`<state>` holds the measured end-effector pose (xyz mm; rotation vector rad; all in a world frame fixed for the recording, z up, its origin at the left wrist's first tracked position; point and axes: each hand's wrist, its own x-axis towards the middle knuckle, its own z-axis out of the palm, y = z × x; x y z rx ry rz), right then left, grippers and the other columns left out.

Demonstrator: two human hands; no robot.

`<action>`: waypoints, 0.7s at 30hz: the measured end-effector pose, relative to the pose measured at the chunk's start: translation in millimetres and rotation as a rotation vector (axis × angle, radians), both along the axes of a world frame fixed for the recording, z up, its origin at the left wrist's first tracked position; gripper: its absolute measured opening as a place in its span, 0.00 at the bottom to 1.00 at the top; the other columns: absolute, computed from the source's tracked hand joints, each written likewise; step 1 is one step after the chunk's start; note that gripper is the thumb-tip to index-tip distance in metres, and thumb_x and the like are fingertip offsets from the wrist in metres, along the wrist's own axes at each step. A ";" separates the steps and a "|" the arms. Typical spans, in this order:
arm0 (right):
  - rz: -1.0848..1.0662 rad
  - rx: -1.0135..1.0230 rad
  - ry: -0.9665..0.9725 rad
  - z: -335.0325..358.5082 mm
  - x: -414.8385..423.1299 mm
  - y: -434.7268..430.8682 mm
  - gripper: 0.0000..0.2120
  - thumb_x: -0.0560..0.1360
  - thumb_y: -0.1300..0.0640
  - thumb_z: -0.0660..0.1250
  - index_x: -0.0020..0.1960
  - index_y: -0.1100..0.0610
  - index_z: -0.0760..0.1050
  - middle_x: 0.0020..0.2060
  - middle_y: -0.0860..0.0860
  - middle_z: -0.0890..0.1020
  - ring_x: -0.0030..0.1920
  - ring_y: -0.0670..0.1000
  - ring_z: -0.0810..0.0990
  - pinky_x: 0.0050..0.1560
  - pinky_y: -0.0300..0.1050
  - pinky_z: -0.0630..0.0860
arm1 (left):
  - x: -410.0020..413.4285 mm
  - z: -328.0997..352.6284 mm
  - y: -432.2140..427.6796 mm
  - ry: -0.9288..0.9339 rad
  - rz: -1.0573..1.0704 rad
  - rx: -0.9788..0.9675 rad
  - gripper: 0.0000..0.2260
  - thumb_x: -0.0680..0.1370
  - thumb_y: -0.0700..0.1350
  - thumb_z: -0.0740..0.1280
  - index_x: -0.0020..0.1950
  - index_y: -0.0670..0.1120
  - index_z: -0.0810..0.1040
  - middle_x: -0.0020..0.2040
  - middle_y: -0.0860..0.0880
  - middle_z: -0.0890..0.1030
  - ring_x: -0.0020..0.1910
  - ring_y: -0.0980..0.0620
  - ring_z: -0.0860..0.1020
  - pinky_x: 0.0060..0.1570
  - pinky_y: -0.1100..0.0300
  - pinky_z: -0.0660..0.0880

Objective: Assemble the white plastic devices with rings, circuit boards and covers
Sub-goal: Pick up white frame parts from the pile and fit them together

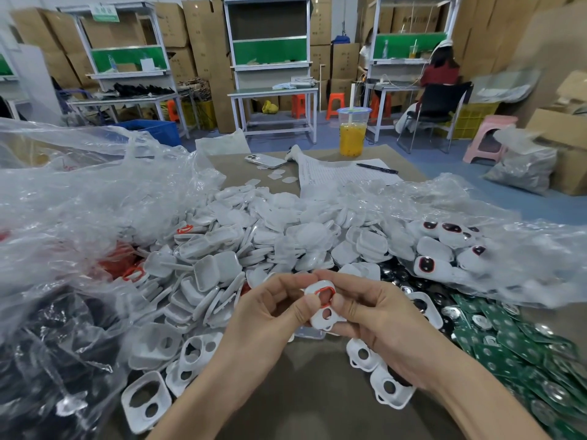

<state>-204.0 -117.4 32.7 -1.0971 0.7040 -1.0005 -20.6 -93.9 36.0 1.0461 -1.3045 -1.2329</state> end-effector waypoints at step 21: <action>-0.004 -0.061 0.030 4.5 4.0 2.8 0.15 0.73 0.59 0.68 0.58 0.49 0.85 0.56 0.54 0.85 0.59 0.53 0.84 0.53 0.44 0.82 | 1.4 -1.7 0.0 -0.017 -0.004 0.025 0.17 0.69 0.59 0.76 0.55 0.57 0.85 0.51 0.47 0.87 0.54 0.47 0.85 0.57 0.50 0.82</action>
